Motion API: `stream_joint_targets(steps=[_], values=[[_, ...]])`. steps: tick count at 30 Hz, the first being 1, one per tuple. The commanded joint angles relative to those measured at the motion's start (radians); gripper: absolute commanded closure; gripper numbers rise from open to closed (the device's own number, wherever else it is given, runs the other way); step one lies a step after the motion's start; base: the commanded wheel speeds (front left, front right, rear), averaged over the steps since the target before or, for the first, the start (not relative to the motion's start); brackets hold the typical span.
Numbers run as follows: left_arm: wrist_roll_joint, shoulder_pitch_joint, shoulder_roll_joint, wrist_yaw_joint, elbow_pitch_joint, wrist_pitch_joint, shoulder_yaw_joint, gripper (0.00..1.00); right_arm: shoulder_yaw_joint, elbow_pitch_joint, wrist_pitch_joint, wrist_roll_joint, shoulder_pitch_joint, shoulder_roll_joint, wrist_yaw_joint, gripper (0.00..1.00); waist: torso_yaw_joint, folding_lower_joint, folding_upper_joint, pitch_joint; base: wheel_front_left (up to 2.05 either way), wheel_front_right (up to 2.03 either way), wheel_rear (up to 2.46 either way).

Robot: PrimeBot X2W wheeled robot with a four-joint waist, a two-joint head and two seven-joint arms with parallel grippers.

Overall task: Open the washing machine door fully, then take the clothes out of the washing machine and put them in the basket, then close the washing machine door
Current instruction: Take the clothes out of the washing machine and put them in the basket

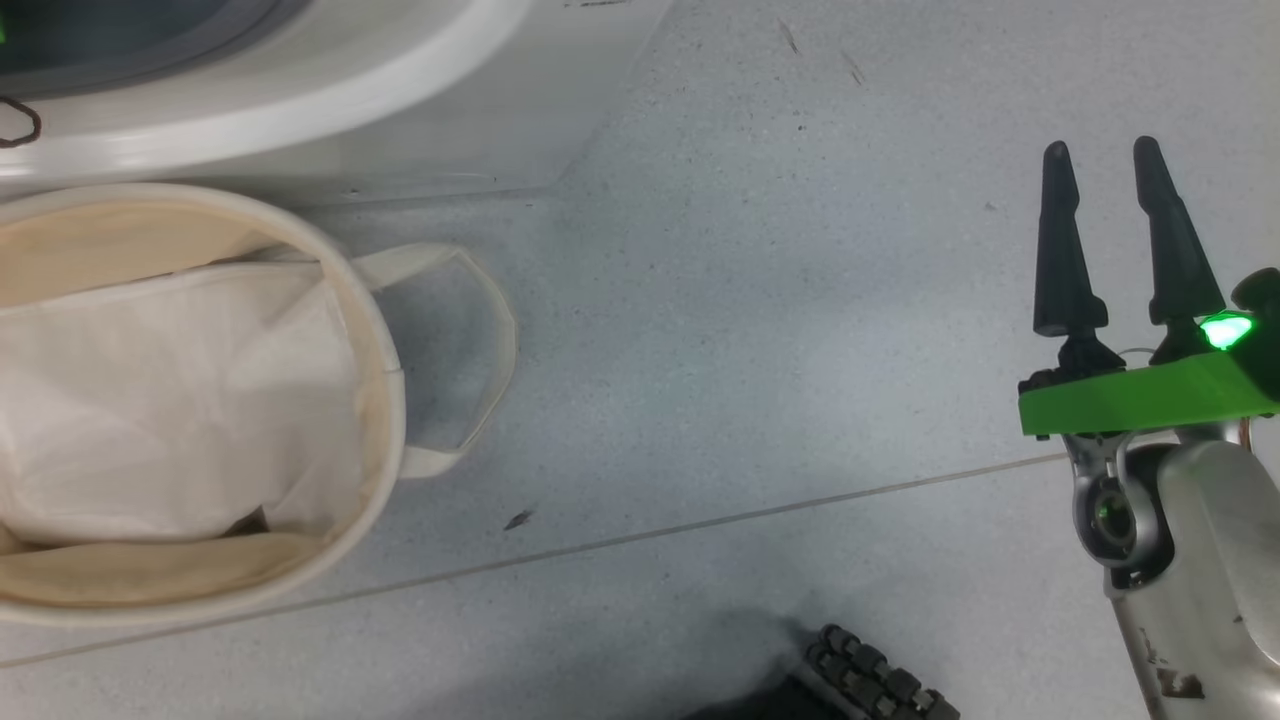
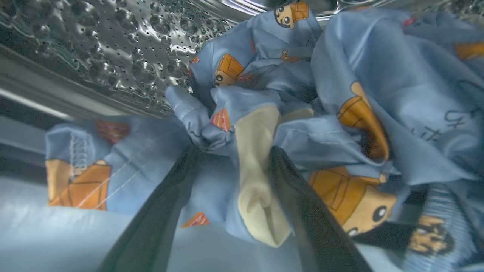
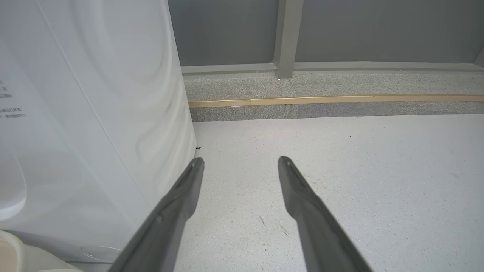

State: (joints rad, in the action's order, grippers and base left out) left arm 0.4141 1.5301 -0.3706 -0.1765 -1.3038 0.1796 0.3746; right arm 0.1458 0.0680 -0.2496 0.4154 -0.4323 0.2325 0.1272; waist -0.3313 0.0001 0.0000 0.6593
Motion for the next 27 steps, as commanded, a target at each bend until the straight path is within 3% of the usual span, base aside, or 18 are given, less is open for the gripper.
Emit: stream_joint_targets(steps=[1,2,3,8,14,22,27], values=[[0.008,0.030,-0.042,-0.010,0.018,-0.010,-0.016,0.06,0.012,-0.023,-0.012,0.003,0.006,0.014,0.003,0.00,0.001,-0.0001,0.0000,-0.001,0.00,0.00,0.00],[0.018,0.027,-0.044,-0.015,0.018,-0.017,-0.025,0.94,0.012,-0.022,-0.012,0.003,0.005,0.016,0.003,0.00,0.002,-0.0001,0.0000,-0.003,0.00,0.00,0.00],[0.028,0.021,-0.045,-0.020,0.017,-0.021,-0.034,1.00,0.013,-0.020,-0.012,0.002,0.005,0.017,0.003,0.00,0.003,-0.0001,0.0000,-0.005,0.00,0.00,0.00],[0.063,-0.012,-0.030,0.017,0.015,-0.028,-0.052,1.00,0.007,-0.014,-0.012,0.002,0.009,0.028,0.003,0.00,0.012,-0.0001,0.0000,-0.020,0.00,0.00,0.00],[0.091,-0.041,-0.023,0.060,0.016,-0.139,-0.070,1.00,0.005,-0.001,-0.012,0.000,0.019,0.034,0.003,0.00,0.022,-0.0001,0.0000,-0.053,0.00,0.00,0.00],[0.149,-0.142,0.002,0.216,0.031,-0.368,-0.105,1.00,-0.010,0.028,-0.012,-0.003,0.049,0.035,0.003,0.00,0.045,-0.0001,0.0000,-0.141,0.00,0.00,0.00],[0.171,-0.242,0.007,0.266,0.072,-0.436,-0.126,1.00,-0.012,0.046,-0.012,-0.005,0.075,0.039,0.003,0.00,0.065,-0.0001,0.0000,-0.224,0.00,0.00,0.00]])
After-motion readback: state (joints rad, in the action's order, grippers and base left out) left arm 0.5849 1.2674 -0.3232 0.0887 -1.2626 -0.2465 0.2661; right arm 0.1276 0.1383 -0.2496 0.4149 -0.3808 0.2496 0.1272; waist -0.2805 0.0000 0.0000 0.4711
